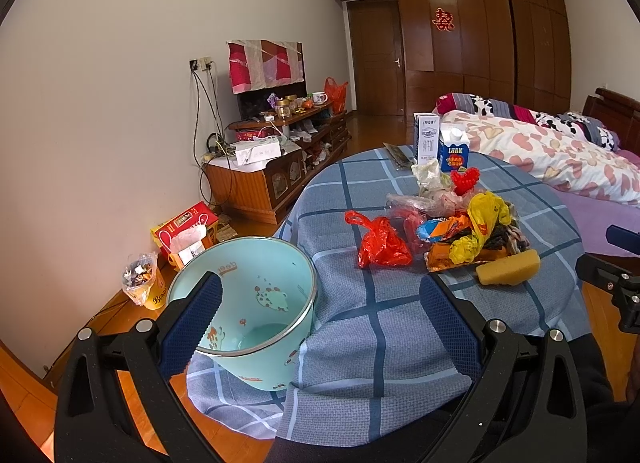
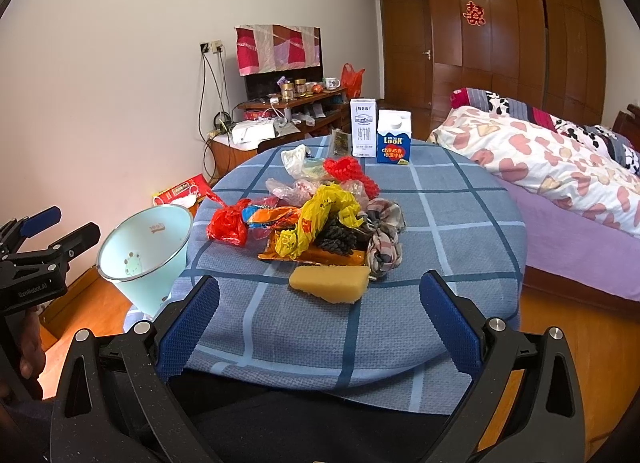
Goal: Collect trash
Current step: 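Grasp the yellow sponge with the right gripper while the left gripper grasps the red plastic bag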
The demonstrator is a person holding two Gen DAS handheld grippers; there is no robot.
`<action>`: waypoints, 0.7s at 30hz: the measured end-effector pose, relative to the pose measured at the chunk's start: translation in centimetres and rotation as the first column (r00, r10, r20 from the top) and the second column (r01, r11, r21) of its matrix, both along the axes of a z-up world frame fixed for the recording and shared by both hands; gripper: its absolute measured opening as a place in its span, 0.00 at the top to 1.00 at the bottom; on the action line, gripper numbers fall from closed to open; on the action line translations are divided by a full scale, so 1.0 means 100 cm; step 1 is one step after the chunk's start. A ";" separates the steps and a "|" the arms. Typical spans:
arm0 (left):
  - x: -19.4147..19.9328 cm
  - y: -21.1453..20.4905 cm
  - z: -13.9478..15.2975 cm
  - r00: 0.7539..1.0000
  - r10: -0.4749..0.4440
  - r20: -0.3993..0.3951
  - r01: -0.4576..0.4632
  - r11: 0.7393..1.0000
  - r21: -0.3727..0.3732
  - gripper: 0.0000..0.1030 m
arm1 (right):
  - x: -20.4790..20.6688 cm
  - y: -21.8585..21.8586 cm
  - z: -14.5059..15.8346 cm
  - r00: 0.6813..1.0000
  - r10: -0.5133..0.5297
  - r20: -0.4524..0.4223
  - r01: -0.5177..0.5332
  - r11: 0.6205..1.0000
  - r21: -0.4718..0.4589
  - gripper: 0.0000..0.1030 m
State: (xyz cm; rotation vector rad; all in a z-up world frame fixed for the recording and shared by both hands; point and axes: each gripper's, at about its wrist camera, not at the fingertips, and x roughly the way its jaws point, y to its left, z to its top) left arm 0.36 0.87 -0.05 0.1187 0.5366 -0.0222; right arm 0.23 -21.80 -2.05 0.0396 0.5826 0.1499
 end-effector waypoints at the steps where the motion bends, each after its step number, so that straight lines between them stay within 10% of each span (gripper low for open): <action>1: 0.000 0.000 -0.001 1.000 -0.002 -0.003 0.002 1.000 0.002 0.06 | 0.000 -0.001 0.000 1.000 0.000 0.002 0.000 1.000 0.000 0.04; 16: 0.043 0.000 -0.035 0.997 0.041 -0.059 -0.039 0.998 0.041 0.06 | 0.062 -0.020 -0.042 0.998 -0.049 -0.038 0.048 0.999 -0.022 0.06; 21: 0.065 -0.005 -0.059 0.992 0.048 -0.114 -0.044 0.998 0.044 0.06 | 0.084 -0.023 -0.062 0.994 -0.045 -0.095 0.045 0.999 -0.010 0.29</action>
